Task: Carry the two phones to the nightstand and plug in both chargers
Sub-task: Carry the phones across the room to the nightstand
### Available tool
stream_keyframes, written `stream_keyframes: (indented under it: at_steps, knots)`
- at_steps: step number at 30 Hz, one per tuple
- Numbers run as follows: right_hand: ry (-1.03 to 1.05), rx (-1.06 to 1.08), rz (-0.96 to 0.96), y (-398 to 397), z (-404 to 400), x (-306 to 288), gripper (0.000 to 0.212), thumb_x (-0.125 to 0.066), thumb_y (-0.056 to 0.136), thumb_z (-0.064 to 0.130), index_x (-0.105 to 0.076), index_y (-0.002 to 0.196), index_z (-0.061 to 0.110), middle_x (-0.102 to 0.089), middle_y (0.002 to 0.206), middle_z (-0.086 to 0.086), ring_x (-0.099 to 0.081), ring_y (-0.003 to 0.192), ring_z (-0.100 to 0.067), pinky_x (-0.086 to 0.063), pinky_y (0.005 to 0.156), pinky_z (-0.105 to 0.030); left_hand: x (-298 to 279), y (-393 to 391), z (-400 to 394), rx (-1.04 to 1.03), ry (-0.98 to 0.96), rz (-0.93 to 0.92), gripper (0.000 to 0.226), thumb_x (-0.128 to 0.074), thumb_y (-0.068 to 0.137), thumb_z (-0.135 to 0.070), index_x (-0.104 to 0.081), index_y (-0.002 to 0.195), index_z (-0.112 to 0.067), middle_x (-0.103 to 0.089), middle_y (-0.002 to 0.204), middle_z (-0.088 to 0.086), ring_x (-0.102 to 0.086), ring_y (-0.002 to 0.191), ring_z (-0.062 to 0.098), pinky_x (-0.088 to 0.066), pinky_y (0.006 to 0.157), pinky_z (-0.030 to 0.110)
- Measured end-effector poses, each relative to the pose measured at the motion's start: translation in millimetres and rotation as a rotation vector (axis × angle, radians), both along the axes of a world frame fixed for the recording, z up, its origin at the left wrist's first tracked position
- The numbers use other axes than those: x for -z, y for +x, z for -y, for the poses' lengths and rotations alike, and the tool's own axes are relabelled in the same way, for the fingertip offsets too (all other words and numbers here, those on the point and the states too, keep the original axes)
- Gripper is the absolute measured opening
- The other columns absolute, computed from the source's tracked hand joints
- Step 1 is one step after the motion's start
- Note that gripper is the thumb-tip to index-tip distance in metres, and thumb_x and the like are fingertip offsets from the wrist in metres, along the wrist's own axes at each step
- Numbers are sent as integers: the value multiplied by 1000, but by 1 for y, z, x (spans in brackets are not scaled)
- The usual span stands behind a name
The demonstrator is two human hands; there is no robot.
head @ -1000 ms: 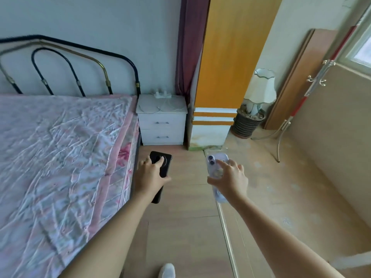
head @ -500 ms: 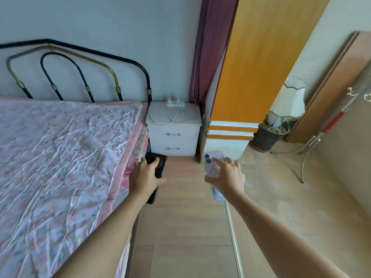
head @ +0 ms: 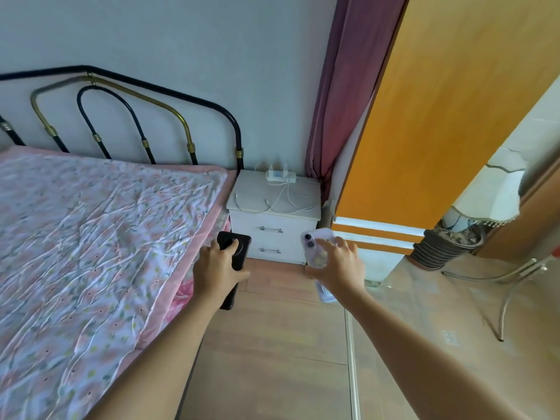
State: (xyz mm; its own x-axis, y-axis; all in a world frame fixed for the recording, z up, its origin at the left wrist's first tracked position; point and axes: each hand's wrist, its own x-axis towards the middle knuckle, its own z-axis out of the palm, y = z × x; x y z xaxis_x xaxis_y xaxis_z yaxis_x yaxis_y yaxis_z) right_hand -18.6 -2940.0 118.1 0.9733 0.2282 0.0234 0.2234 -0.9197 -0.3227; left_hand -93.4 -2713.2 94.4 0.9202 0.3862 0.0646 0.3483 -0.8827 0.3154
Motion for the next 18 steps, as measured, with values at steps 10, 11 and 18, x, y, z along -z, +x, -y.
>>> stream_keyframes:
  at_steps: [10,11,18]
  knots:
    - [16,-43,-24,135,-49,10,72,-73,65,46,-47,131,36,-49,135,0,-43,118,-26,-42,71,-30,13,115,-46,-68,-16,-24,70,-73,67,-33,-52,133,-20,-58,115,18,-51,100,39,-47,62,36]
    - [19,-43,-31,148,-56,11,72,-73,66,45,-47,132,36,-48,136,0,-42,119,-26,-43,73,-31,16,129,-53,-65,-18,-26,70,-73,67,-34,-52,132,-20,-58,115,18,-52,99,39,-46,61,36]
    - [16,-7,-64,247,-108,24,72,-72,67,46,-46,133,36,-47,139,-1,-42,119,-26,-48,76,-33,36,243,-103,-1,-38,-45,68,-74,66,-31,-55,130,-19,-59,118,18,-54,95,39,-45,59,34]
